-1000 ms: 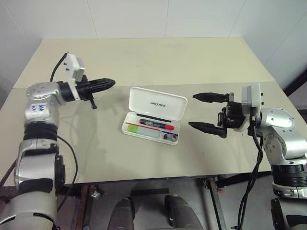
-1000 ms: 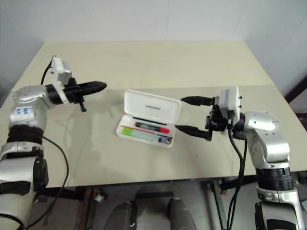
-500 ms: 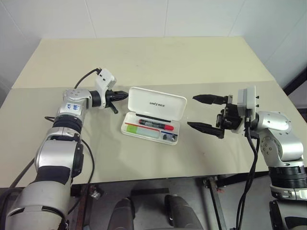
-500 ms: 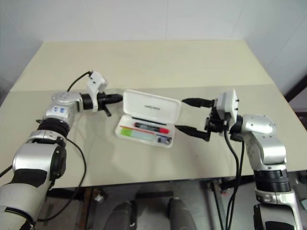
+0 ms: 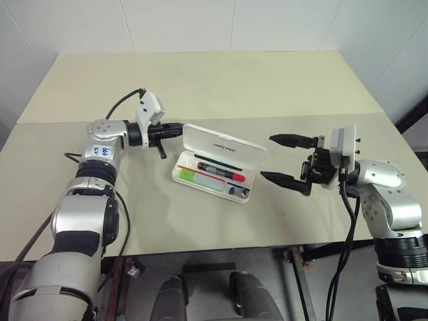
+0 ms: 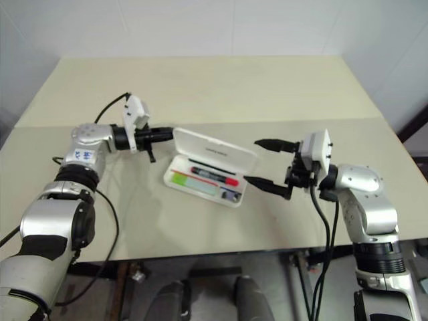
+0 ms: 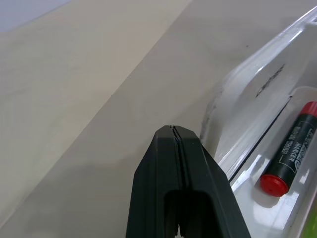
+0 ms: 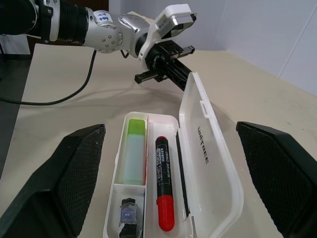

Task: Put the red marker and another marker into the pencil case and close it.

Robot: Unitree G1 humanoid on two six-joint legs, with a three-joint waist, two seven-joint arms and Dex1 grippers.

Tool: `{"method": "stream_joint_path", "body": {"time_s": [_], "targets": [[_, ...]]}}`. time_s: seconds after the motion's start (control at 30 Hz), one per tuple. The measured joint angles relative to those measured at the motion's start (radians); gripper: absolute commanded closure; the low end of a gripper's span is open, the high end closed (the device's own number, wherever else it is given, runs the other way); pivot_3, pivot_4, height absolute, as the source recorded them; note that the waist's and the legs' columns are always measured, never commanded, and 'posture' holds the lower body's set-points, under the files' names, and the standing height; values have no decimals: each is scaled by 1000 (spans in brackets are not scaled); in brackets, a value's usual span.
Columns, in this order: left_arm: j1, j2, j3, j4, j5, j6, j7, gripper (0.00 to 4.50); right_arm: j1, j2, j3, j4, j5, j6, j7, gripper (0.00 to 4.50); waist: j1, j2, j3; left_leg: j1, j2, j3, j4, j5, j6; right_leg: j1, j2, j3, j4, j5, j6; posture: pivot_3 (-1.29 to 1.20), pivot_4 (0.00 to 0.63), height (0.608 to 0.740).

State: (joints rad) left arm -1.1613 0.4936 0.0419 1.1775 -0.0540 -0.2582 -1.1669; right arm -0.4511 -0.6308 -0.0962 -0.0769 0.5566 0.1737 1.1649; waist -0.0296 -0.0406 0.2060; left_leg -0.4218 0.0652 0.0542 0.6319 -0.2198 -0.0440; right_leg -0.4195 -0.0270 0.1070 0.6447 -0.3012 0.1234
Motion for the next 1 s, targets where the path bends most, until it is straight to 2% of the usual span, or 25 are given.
{"method": "stream_joint_path", "body": {"time_s": [0.27, 0.43, 0.57, 0.77, 1.0], "targets": [[112, 19, -26, -123, -1, -105, -201, 4457, 5, 0, 0, 0, 0, 0, -2, 0, 1, 0, 0, 0, 0, 0, 0, 0, 0, 0, 0, 0, 0, 0, 0, 0, 150, 740], [163, 22, -44, -207, -13, -98, -268, 4457, 9, 0, 0, 0, 0, 0, -2, 0, 0, 0, 0, 0, 0, 0, 0, 0, 0, 0, 0, 1, 0, 0, 0, 0, 150, 740], [248, 30, -85, -371, -28, -6, -333, 4457, 10, 0, 0, 0, 0, 0, -3, 0, -3, 0, 0, 1, 0, 0, 0, 0, 0, 0, 0, 1, 1, 0, 0, 0, 150, 740], [353, 36, -162, -580, -19, 164, -312, 4457, 18, 0, 0, -1, 0, 0, -11, 0, -2, 0, 0, 1, 0, 0, 2, 0, 0, 1, 0, 1, 2, 0, 0, 0, 150, 740], [361, 32, -204, -643, -10, 253, -212, 4457, 42, 7, 0, -20, 1, 2, -27, 0, -1, 0, 0, 9, 0, 0, 4, 0, 0, 9, 0, 2, 0, 0, -1, 0, 150, 740]]}}
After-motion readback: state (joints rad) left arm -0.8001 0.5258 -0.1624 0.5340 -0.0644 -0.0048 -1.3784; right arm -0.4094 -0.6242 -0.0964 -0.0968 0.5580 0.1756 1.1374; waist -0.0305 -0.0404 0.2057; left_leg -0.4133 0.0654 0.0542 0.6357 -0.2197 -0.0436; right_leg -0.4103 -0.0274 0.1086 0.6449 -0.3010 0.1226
